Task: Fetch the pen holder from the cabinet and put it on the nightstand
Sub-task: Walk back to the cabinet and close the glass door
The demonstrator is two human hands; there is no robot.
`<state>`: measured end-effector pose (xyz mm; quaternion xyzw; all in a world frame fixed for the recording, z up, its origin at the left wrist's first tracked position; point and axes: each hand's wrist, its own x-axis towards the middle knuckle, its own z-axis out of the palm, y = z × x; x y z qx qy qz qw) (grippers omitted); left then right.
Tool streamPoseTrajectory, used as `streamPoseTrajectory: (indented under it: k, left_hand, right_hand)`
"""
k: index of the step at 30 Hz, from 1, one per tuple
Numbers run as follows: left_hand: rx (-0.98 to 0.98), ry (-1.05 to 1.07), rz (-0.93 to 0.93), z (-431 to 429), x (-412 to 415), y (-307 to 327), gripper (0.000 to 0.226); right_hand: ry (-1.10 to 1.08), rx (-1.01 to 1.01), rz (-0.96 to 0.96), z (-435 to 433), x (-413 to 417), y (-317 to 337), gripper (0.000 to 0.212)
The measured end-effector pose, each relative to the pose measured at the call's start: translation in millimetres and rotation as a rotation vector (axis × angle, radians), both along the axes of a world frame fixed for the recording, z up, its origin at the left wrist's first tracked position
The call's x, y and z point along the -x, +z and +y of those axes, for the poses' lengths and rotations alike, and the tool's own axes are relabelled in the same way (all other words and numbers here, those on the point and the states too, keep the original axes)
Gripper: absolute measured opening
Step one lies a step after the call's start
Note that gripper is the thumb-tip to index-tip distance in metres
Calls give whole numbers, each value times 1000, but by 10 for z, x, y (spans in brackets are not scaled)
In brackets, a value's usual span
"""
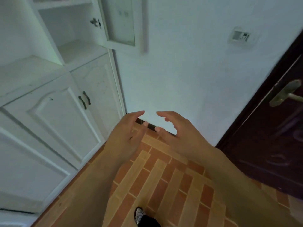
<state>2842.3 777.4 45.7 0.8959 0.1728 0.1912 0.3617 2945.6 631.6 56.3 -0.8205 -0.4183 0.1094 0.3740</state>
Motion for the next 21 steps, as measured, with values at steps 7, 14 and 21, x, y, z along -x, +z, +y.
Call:
streamPoseTrajectory:
  k: [7,14,21]
  left_hand:
    - [-104,16,-6,1070,-915,332,53]
    - [-197,39,-15,1810,-1841,642,57]
    - [-347,51,-62,2518,-3026,957,46]
  right_hand:
    - [-22,-102,-46,1026,-1000,227,42]
    - [18,-131,-132,1745,-2018,460,45]
    - [54,-223,-218,2503,-3247,694,44]
